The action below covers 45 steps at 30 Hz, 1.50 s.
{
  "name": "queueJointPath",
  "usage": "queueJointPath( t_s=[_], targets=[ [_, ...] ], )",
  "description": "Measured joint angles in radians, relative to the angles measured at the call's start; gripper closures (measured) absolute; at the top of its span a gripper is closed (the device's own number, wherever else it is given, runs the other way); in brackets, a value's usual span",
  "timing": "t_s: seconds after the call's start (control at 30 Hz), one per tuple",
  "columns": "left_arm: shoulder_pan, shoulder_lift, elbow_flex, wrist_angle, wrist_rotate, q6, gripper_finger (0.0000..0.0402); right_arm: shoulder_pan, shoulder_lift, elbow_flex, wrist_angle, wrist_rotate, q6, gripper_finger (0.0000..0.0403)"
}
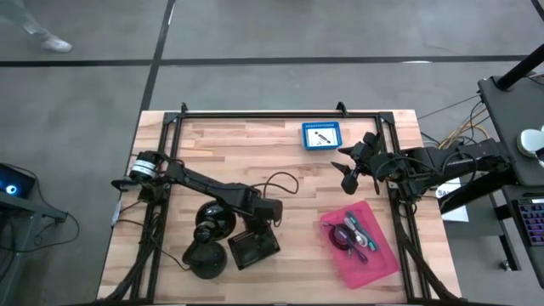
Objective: Pick and place items into bin
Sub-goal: Put the white charger adapter into the black bin, then put the pink charger adapter into the black bin
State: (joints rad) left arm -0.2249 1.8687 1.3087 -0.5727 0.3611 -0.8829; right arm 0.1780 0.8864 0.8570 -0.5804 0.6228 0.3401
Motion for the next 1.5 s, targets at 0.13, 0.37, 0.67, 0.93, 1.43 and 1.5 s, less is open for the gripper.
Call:
queueJointPath(
  t_s=[0.13,0.37,0.67,0.93,1.43,1.5],
  targets=[
    [0.000,0.000,0.000,0.029,0.000,-0.002,0.0173,0.000,0.000,0.000,0.000,0.000,0.000,0.0188],
    [0.000,0.000,0.025,0.044,0.003,-0.004,0.0172,0.000,0.000,0.000,0.000,0.000,0.000,0.0188],
    [0.005,-0.002,0.056,0.123,0.004,-0.001,0.0171,0.000,0.000,0.000,0.000,0.000,0.000,0.0188],
    [0.036,-0.002,0.089,0.178,0.003,-0.003,0.0171,0.000,0.000,-0.001,0.000,0.000,0.000,0.0188],
    [0.173,-0.003,0.117,0.100,-0.006,-0.294,0.0171,0.000,0.000,-0.001,0.000,-0.001,0.000,0.0188],
    [0.186,-0.003,0.117,0.040,-0.006,-0.316,0.0171,0.000,0.000,0.000,0.000,-0.001,0.000,0.0188]
  ],
)
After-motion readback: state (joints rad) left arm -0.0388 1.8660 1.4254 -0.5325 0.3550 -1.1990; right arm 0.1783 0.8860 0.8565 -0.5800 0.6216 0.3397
